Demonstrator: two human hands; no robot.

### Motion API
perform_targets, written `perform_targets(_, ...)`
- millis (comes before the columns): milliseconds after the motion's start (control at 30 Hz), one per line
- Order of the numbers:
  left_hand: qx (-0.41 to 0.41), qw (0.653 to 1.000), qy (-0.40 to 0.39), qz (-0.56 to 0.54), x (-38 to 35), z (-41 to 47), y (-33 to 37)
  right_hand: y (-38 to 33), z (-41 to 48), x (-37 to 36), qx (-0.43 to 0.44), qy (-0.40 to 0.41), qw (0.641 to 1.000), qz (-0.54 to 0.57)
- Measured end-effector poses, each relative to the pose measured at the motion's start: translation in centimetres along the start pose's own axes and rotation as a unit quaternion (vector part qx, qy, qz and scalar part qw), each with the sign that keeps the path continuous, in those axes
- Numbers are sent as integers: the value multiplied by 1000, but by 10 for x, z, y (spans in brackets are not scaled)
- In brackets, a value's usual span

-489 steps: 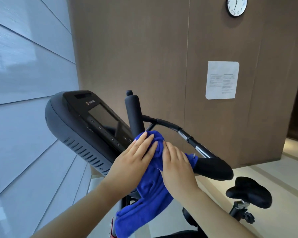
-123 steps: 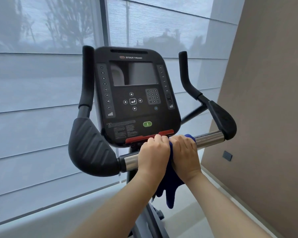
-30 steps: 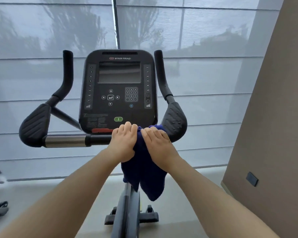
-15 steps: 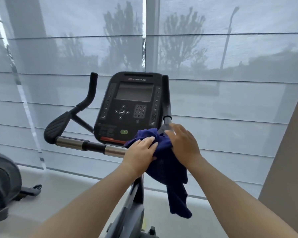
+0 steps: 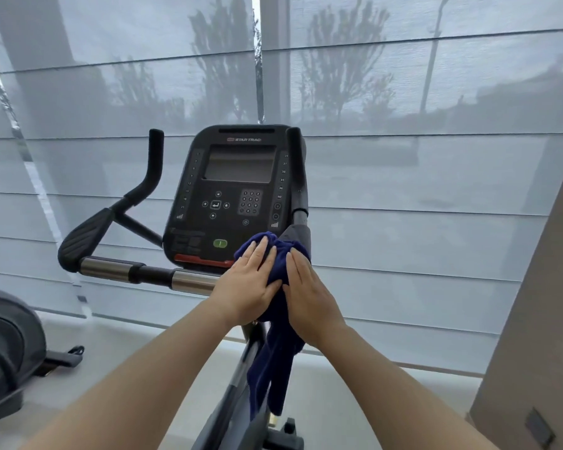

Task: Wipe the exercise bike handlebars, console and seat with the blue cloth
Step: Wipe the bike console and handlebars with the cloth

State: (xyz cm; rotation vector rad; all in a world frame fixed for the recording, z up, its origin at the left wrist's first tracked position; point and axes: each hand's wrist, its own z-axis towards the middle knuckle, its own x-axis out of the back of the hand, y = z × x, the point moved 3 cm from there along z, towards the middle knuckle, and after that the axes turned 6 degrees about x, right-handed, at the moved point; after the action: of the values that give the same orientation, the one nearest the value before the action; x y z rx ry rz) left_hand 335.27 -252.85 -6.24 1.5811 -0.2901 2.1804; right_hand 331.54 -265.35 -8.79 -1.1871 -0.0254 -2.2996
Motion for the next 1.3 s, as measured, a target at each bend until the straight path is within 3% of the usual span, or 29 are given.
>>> perform_targets(333, 15, 999, 5, -36, -2, 34, 4, 26, 31, 1, 9, 38, 998, 40)
perform_targets(633, 19, 997, -4, -69, -1, 63, 9, 53, 62, 10, 44, 9, 997, 57)
perform_targets(833, 30, 996, -1, -88, -3, 86, 8, 69, 83, 12, 27, -36, 997, 62)
perform_targets(1033, 60, 993, 6, -106, 4, 74, 16, 55, 76, 15, -30, -24, 997, 65)
perform_targets(1167, 53, 998, -15, -29, 10, 50, 13, 40, 56, 23, -17, -4, 1000, -12)
perform_targets(1300, 37, 999, -6, 30, 11, 21, 11, 21, 27, 28, -75, 63, 994, -47)
